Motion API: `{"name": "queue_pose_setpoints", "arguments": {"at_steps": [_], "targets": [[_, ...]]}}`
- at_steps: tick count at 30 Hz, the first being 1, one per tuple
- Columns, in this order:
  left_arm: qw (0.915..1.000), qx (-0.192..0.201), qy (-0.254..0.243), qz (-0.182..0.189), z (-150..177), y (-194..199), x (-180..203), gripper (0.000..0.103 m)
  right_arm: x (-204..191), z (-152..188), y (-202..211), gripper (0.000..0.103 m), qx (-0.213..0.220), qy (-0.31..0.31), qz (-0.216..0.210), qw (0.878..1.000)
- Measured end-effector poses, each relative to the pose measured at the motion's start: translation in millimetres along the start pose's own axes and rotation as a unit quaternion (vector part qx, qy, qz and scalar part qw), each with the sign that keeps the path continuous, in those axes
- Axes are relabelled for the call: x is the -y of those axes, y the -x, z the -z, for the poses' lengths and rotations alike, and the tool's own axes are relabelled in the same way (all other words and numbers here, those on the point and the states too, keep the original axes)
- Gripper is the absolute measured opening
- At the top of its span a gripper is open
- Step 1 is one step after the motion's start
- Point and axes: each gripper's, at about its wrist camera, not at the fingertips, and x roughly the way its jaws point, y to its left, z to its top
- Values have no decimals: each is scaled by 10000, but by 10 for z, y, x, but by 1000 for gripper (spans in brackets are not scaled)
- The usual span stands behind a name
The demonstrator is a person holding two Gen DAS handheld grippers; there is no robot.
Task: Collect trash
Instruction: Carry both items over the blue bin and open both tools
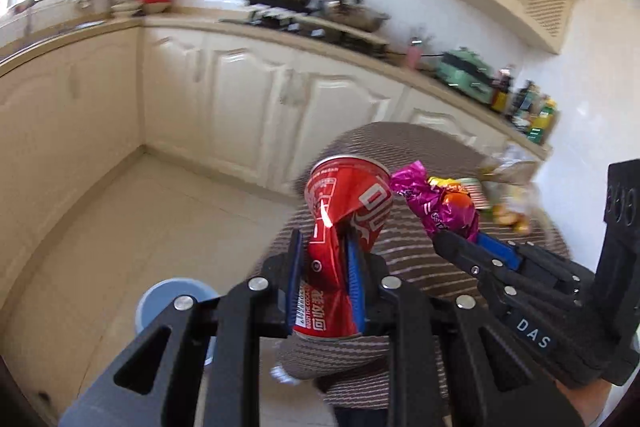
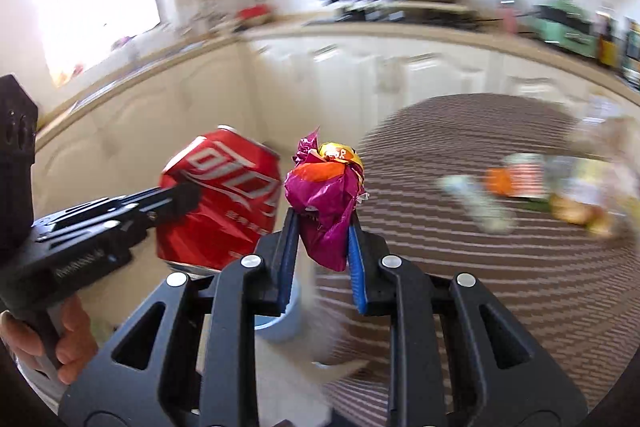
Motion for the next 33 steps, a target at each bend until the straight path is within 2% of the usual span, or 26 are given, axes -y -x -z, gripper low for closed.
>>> {"name": "queue_pose_setpoints", "arguments": {"at_steps": [4,6,7,11,16,21,24,27,30,33], "targets": [[9948,-409,549,-752,229,-275,-823,20,-438,149,-895,23,-618,159,-544,9965],[9887,-678,811,-1065,357,-489,-1178,20,-627,266,-1410,23,-1013,167,-767,9918],[9834,-888,1011,-1213,460,-663,-1432,20,-708,350,-1721,23,-1272,154,-829,9883],[9666,-1428,1289,-1693,720,-1212,-1997,20,-856,650,-2621,23,-1979,76,-949,9756],[9446,-2132,1517,-1983,984,-1993,-2576,20,-863,1069,-3586,23,-2685,-107,-991,9581],[9265,-2665,1725,-2021,1299,-2517,-2858,20,-760,1487,-4204,23,-3236,-230,-878,9418],[9202,-2872,1938,-1822,1452,-2760,-2959,20,-700,1702,-4421,23,-3464,-356,-837,9337],[9165,-3010,1857,-1870,1564,-2922,-2959,21,-656,1854,-4556,23,-3624,-392,-787,9279],[9091,-3222,1867,-1867,1675,-3088,-2999,21,-585,1933,-4657,23,-3714,-440,-727,9246],[9071,-3293,1886,-1822,1697,-3174,-2994,22,-555,1938,-4780,23,-3790,-531,-747,9208]]}}
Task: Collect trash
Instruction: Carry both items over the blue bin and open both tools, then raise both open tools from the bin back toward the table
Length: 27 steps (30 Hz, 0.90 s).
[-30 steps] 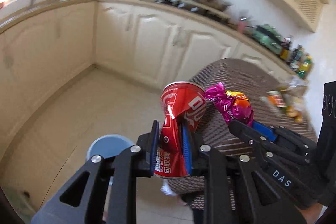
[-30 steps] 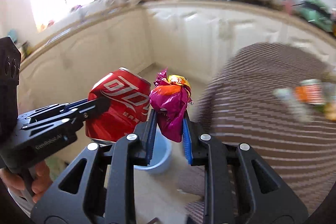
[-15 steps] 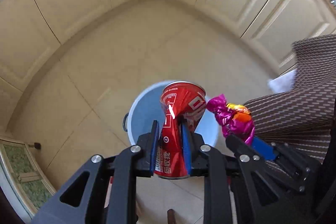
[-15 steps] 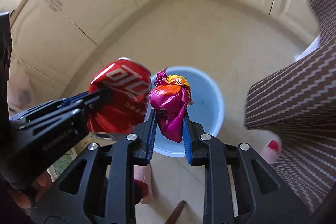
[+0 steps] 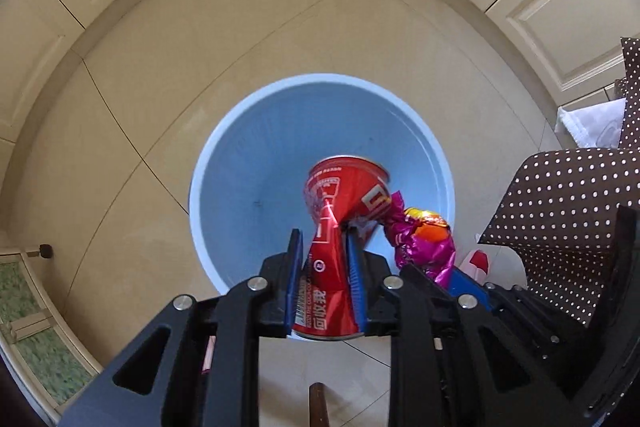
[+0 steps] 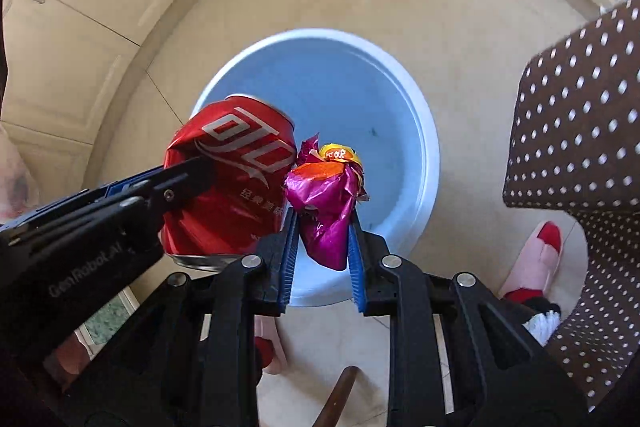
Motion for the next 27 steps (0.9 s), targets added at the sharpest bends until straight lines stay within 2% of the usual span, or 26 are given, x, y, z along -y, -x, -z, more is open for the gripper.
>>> {"name": "queue_pose_setpoints", "arguments": {"at_steps": [6,8,11,17,22,25,26,27], "targets": [[9998,-204,-52,-49,50,-113,-22,23,-109,-39,-6,23,-11,36,-5,10000],[9998,-190,-68,-54,69,-98,-26,30,-127,-68,10,23,1,26,-23,10000],[9998,-148,-96,-89,83,-74,5,33,-139,33,30,23,40,52,-20,10000],[9999,93,-76,-78,95,134,-17,47,-217,108,117,25,196,112,6,9997],[9994,338,41,-5,112,373,-57,51,-312,104,312,26,455,218,40,9987],[9974,708,93,-45,168,625,-69,51,-387,118,469,31,614,334,65,9975],[9962,864,106,-21,195,729,-74,54,-409,124,521,35,655,379,87,9971],[9953,961,115,5,215,803,-84,56,-427,141,601,46,725,432,119,9964]]}}
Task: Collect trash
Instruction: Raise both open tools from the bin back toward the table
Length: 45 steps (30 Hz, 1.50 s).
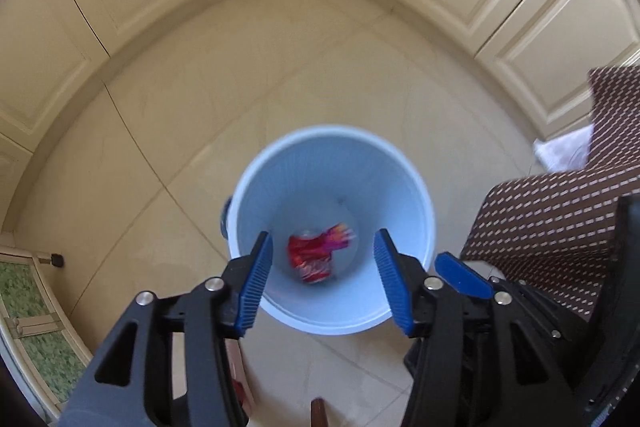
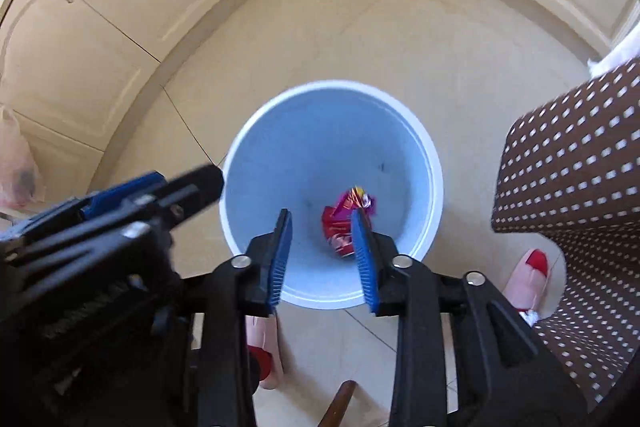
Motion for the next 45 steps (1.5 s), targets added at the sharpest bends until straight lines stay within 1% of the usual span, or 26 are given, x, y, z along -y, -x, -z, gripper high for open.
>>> {"name": "queue_pose_setpoints", "arguments": {"at_steps": [1,5,8,9,10,13,14,17,18,21,23,26,27,30,34,35,37,39,42,45], "targets": [[9999,153,27,32,21,126,-22,59,-32,-3,65,48,60,31,22,10000],[9981,616,2,7,118,568,-74,60,-144,31,442,48,345,218,113,9991],[9942,1074,60,-54,210,1024,-94,61,-248,102,903,49,692,343,184,9968],[9930,1181,81,-35,238,1145,-90,62,-295,117,1027,50,815,385,225,9957],[9907,1352,118,-6,300,1346,-82,63,-324,150,1169,51,933,441,271,9943],[9842,1768,105,76,469,1843,-16,65,-408,311,1703,52,1369,593,431,9879],[9822,1873,95,111,522,1983,13,67,-420,361,1832,52,1467,627,463,9861],[9761,2162,5,205,650,2417,149,68,-443,567,2371,54,1933,688,527,9773],[9743,2244,-48,210,687,2543,207,68,-448,654,2610,54,2125,715,551,9730],[9636,2644,-302,259,850,3030,449,72,-430,838,3099,57,2550,708,668,9620],[9576,2830,-452,301,912,3297,601,74,-392,990,3442,58,2809,644,767,9545],[9459,3117,-726,540,1089,3685,875,75,-351,1162,3886,60,3164,583,826,9432],[9421,3189,-832,609,1153,3803,992,76,-272,1252,4052,60,3305,550,897,9379],[9320,3338,-1153,818,1315,4060,1294,77,4,1497,4477,63,3665,355,1011,9242],[9225,3365,-1527,1115,1501,4262,1689,79,292,1804,4944,64,4038,12,1245,9063],[9206,3364,-1613,1154,1539,4297,1790,81,416,1912,5067,64,4142,-112,1335,9003],[9164,3334,-1808,1283,1642,4362,2027,83,634,2048,5238,65,4249,-296,1451,8931],[9134,3265,-1983,1408,1709,4384,2245,83,893,2237,5406,65,4346,-559,1597,8846],[9092,3151,-2261,1516,1780,4342,2577,83,1205,2452,5540,66,4408,-888,1818,8745],[9095,2900,-2490,1634,1835,4212,2845,83,1561,2636,5636,66,4410,-1257,1960,8668]]}}
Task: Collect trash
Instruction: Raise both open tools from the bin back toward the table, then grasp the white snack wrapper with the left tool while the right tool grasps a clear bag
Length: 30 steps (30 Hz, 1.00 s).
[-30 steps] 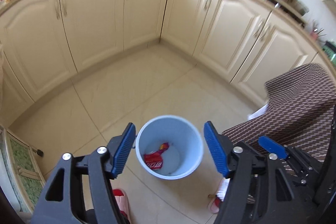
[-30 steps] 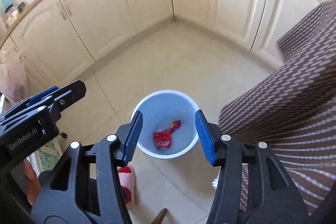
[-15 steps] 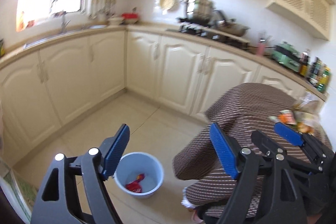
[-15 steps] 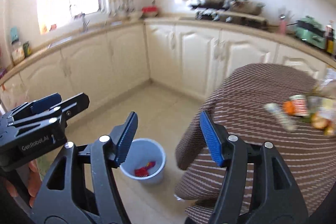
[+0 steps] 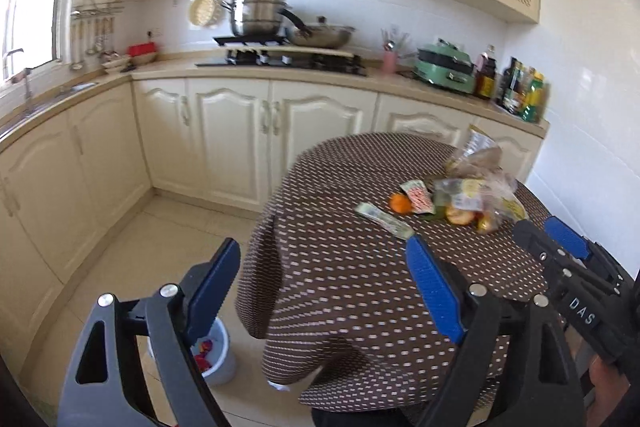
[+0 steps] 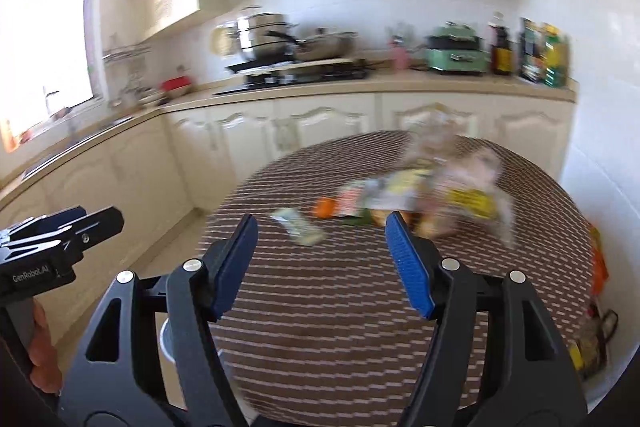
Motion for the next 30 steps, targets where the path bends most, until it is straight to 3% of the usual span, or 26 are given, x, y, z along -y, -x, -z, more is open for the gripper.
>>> {"name": "queue_pose_setpoints", "arguments": {"at_steps": [9,15,22,30], "targets": [[9979,-563,-76,298,138,-552,319,83,742,262,-32,68,-250,-486,673,9962],[9948,-922,27,423,184,-968,396,83,890,358,-190,69,-499,-582,764,9941],[9877,-1307,551,654,33,-1523,418,83,873,346,-449,70,-753,-445,735,9935],[9831,-1743,528,181,-128,-2129,563,83,892,190,-669,71,-931,-322,800,9919]]}}
